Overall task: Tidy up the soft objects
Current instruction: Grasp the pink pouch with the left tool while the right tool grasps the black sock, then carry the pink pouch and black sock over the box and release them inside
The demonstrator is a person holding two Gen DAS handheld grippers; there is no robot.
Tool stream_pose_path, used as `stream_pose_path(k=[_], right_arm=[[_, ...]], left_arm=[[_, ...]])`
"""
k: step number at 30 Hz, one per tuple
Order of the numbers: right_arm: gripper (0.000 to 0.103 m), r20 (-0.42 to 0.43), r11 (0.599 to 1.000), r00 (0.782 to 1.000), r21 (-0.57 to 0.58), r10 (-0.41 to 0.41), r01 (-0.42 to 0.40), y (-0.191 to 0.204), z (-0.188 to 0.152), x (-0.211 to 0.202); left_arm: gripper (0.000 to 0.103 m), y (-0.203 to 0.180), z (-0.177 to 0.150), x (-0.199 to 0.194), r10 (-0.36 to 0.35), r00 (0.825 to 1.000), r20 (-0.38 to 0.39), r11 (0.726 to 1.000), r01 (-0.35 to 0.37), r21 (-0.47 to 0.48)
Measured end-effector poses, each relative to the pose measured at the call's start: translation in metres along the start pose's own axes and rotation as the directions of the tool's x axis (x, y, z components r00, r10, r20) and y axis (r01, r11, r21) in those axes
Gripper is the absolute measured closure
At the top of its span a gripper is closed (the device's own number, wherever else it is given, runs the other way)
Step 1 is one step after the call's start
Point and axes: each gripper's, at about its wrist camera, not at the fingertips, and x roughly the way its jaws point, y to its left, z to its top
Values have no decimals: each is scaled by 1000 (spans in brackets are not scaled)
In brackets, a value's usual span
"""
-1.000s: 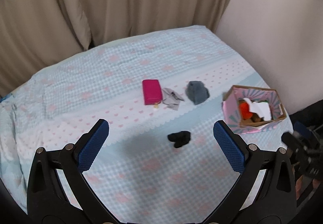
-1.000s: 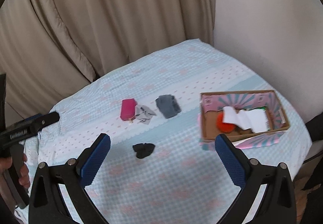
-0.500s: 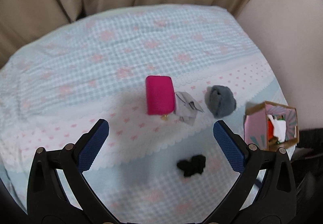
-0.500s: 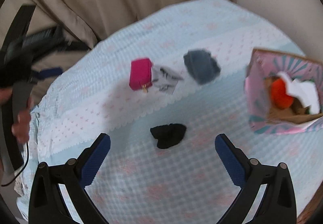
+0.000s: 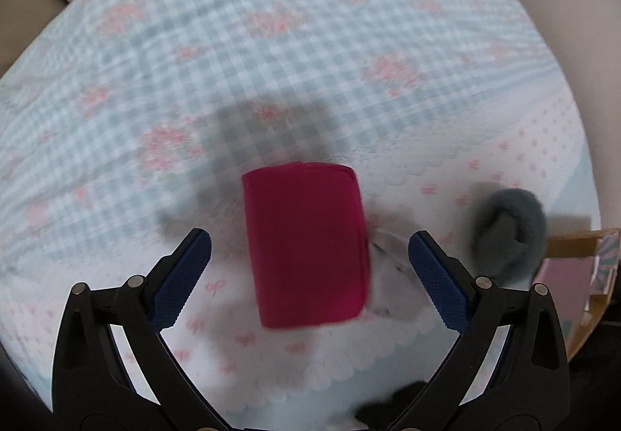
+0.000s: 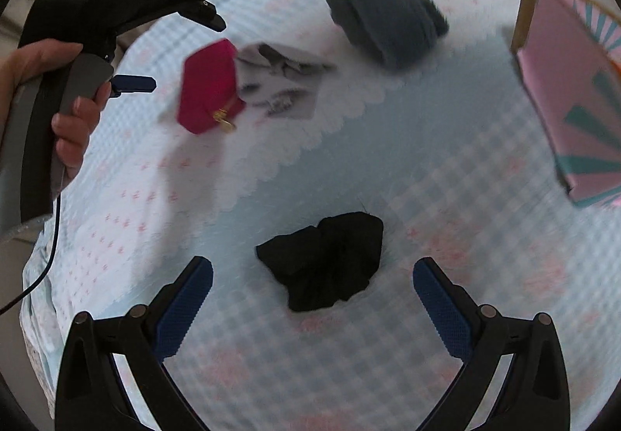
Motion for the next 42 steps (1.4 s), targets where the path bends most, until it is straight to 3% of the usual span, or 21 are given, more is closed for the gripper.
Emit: stream_pose_path(k=[2, 7, 10, 17, 21, 33, 42], right_arm=[[5, -10, 1000, 1000, 1, 8, -8, -1, 1, 10], [13, -46, 1000, 999, -17, -8, 7, 2, 3, 29], [22, -45, 998, 998, -45, -46, 44, 9, 5, 33], [66, -26, 978, 985, -122, -173, 169, 21, 5, 35], [76, -26, 984, 987, -95, -156, 153, 13, 7, 31], [81, 45, 994, 996, -68, -81, 84, -5, 15, -17], [81, 149, 996, 989, -83, -5, 17, 9, 15, -91]], left_arm=[[18, 0, 2, 15, 26, 999, -24, 1000, -26, 2], [21, 6, 8, 35, -11, 999, -53, 998, 8, -56], [26, 2, 10, 41, -5, 998, -63, 999, 2, -34], [50, -7, 8, 31, -18, 999, -43, 1000, 18, 2], [55, 3, 6, 18, -34, 999, -17, 999, 33, -37], [60, 25, -32, -48, -27, 998, 56, 998, 30, -46], [60, 0, -63, -135, -31, 987, 157, 999, 33, -4]])
